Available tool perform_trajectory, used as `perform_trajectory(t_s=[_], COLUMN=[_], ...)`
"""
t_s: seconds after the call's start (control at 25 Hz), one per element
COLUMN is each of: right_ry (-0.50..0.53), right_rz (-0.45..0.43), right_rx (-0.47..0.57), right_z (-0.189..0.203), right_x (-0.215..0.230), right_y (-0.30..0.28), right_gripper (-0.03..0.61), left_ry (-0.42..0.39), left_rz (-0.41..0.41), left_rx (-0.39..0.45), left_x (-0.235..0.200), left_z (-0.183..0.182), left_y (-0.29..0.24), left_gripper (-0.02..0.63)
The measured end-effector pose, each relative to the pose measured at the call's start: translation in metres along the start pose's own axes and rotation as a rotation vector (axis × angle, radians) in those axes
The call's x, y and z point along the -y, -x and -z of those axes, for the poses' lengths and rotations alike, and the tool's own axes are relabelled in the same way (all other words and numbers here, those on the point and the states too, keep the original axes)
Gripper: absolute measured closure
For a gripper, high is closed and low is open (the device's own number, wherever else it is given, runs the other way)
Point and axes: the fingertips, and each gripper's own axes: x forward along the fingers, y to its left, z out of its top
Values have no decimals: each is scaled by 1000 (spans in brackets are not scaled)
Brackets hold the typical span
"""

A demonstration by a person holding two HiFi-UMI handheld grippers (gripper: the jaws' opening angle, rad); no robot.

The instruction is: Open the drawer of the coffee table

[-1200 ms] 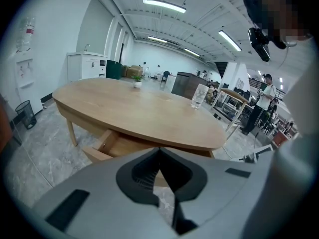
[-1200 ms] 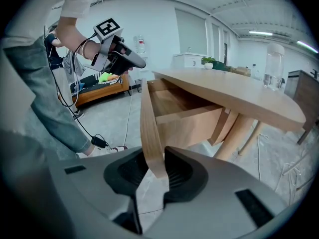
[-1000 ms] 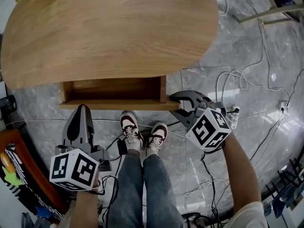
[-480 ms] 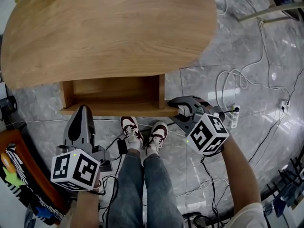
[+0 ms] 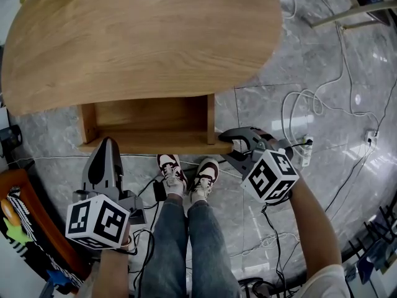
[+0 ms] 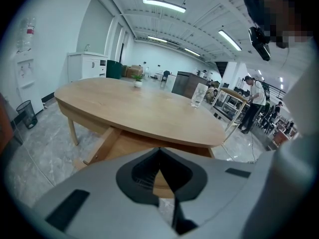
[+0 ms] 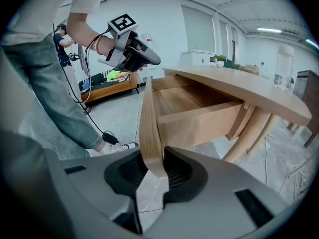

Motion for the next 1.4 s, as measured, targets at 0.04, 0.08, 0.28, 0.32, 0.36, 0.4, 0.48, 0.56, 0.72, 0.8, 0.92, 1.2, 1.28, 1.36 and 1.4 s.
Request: perform_trajectory(t_s=[0.04, 0.08, 0.28, 0.32, 0.36, 0.4, 0.48, 0.56, 0.72, 0.8, 0.92, 1.2, 1.28, 1.36, 1.4], right_ry=[0, -1, 1, 2, 2, 1, -2, -3, -12, -15, -19, -31, -38, -43, -45], right_rz=[0, 2, 2, -3, -8, -12, -18, -22, -25, -24, -20, -28, -30, -28, -27], right_rx=[0, 1, 3, 3, 2, 2, 3, 2, 2, 1, 1, -8, -9, -9, -9], right_z=[0, 0, -1, -1, -1, -1, -1, 0, 1, 2, 3, 7, 8, 8, 8], right_x=[-1, -2, -4, -5, -7, -9, -13, -16, -21, -22, -21, -28, -30, -30, -29], right_y=[0, 1, -1, -1, -1, 0, 1, 1, -1, 0, 0, 0, 0, 1, 1], right_gripper=[489, 489, 489, 489, 489, 489, 489, 489, 488, 488, 487, 485, 483, 483, 483], left_ry=[-1, -3, -5, -5, -5, -6, -7, -4, -8, -6, -8, -14, -9, -2, 0], left_rz=[1, 3, 9, 6, 4, 4, 8, 7, 11, 8, 8, 14, 9, 4, 2], left_rx=[0, 2, 3, 0, -2, -2, 1, 1, 2, 0, 0, 0, -2, -3, -2], left_x=[0, 0, -2, -1, -1, -1, -1, -1, 0, 0, 0, -4, -7, -10, -11], left_z=[0, 0, 2, 2, 2, 2, 1, 0, 1, 1, 0, 2, 3, 4, 5], left_y=[0, 0, -1, -2, -2, -2, -3, -3, -3, -4, -4, -6, -5, -5, -5], left_gripper=[620, 620, 620, 620, 620, 620, 620, 620, 620, 620, 620, 620, 620, 620, 620])
